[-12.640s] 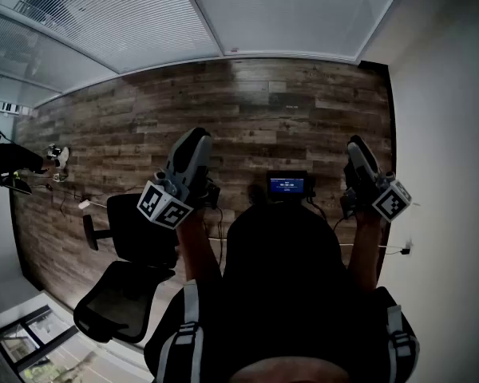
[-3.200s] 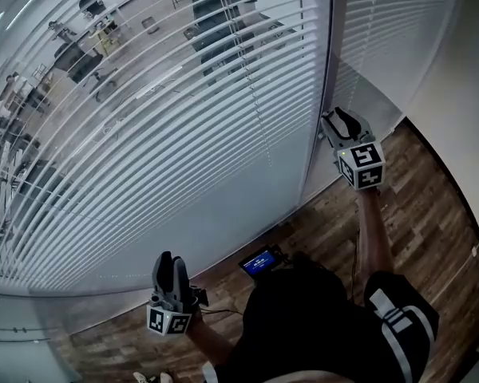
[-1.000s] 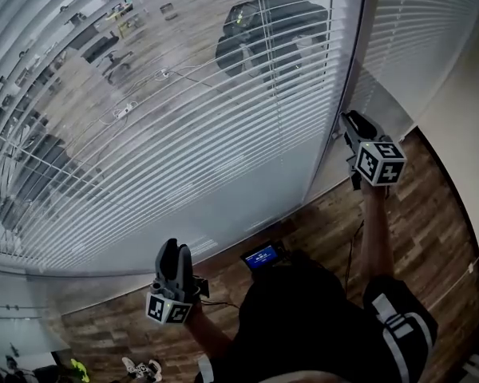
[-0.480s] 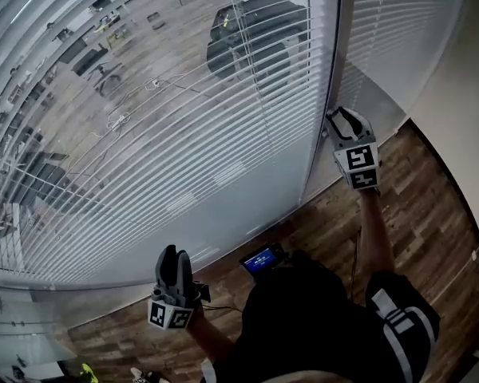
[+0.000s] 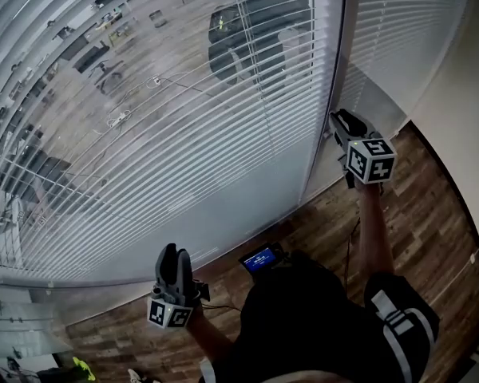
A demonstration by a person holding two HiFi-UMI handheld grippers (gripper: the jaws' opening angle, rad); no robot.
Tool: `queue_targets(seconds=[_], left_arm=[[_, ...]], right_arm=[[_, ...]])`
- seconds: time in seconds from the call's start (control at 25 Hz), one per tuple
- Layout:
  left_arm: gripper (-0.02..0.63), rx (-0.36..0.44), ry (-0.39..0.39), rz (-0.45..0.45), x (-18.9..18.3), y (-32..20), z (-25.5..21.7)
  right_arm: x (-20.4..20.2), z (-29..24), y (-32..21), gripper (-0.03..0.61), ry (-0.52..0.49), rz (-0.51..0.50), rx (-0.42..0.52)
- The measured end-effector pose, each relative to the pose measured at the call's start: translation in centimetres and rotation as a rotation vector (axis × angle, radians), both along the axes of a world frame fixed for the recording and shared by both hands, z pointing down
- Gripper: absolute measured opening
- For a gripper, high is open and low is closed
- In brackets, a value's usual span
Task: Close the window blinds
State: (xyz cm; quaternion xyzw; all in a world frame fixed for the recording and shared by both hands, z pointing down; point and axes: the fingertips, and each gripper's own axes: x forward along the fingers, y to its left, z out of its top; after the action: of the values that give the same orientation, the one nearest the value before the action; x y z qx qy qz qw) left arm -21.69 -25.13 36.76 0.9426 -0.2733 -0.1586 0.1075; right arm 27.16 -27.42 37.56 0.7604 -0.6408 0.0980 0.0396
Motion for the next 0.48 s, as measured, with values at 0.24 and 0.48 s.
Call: queue_targets(seconds=[0.24,0.48], left_arm=[[0.135,-0.003,-0.002,0.000,0.1,-0.1,0.0],[0.135,-0.003,-0.008,-0.007,-0.7,-0.1,0.4]], right_arm=[[0.1,-0.1,0.1,0.129,-0.049,-0.047,0.044],[-1.2,0.4,0.4,0.156,0.368,0.003,-0.074]])
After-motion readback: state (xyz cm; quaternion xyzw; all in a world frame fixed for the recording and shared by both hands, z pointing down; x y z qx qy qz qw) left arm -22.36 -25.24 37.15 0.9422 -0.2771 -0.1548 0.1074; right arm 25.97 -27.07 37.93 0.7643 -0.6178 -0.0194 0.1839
